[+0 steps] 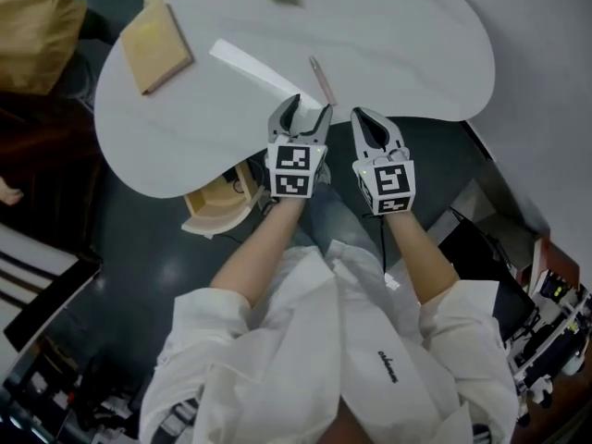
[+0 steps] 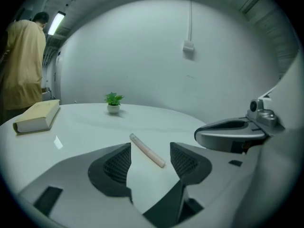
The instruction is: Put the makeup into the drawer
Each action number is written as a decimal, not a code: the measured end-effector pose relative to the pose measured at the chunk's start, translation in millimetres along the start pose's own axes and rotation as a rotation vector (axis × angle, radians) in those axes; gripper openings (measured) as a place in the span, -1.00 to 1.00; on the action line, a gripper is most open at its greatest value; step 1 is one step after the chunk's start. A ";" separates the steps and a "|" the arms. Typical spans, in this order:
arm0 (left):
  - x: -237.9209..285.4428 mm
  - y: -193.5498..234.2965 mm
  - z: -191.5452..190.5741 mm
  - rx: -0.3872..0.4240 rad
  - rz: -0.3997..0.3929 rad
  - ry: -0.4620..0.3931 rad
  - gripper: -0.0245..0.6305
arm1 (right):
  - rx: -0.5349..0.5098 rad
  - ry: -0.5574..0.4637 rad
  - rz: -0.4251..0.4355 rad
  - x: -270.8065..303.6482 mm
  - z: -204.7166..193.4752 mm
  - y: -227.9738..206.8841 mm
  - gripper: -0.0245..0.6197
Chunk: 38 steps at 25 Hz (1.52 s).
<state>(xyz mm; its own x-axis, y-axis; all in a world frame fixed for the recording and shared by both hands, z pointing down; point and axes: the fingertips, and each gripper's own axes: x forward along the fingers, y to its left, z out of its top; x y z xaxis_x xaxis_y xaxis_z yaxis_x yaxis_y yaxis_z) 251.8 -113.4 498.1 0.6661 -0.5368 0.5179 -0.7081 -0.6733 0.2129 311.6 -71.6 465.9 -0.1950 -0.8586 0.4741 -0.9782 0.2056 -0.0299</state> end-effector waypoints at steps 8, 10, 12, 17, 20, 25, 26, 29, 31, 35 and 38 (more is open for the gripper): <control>52.9 -5.6 2.7 0.003 0.077 0.090 -0.03 | -0.001 0.039 0.009 17.9 -12.6 -23.8 -0.87; 61.5 -5.4 -0.9 0.008 0.098 0.126 -0.03 | 0.003 0.047 0.012 20.3 -15.5 -25.6 -0.87; 69.4 -5.7 -6.1 0.011 0.118 0.155 -0.03 | 0.007 0.052 0.015 22.2 -19.6 -27.5 -0.87; 81.5 -2.6 -13.3 -0.006 0.163 0.217 -0.03 | 0.000 0.050 0.023 23.4 -18.8 -33.7 -0.87; 82.1 2.9 -14.5 -0.007 0.198 0.226 -0.15 | 0.005 0.049 0.022 20.8 -19.0 -38.1 -0.87; 79.8 8.5 -15.3 -0.003 0.216 0.227 -0.45 | 0.007 0.056 0.029 18.0 -26.6 -36.2 -0.87; 79.3 8.7 -16.4 0.006 0.212 0.231 -0.49 | 0.006 0.058 0.031 17.6 -28.2 -33.9 -0.87; 79.1 5.7 -17.4 0.050 0.178 0.242 -0.66 | 0.001 0.059 0.042 15.8 -29.0 -25.7 -0.87; 78.1 2.5 -18.0 0.066 0.139 0.247 -0.67 | -0.004 0.056 0.048 14.1 -27.9 -18.8 -0.87; 62.4 3.9 -22.1 0.068 0.089 0.242 -0.68 | -0.014 0.043 0.060 8.0 -25.8 -1.4 -0.87; 38.2 9.5 -17.3 0.074 0.047 0.197 -0.68 | -0.021 0.026 0.075 3.5 -22.2 15.9 -0.87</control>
<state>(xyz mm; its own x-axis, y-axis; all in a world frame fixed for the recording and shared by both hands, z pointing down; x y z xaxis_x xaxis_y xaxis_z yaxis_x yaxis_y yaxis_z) 266.4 -131.5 534.2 0.5686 -0.4635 0.6796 -0.7136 -0.6890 0.1271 296.9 -60.8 486.6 -0.2650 -0.8282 0.4938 -0.9593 0.2784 -0.0478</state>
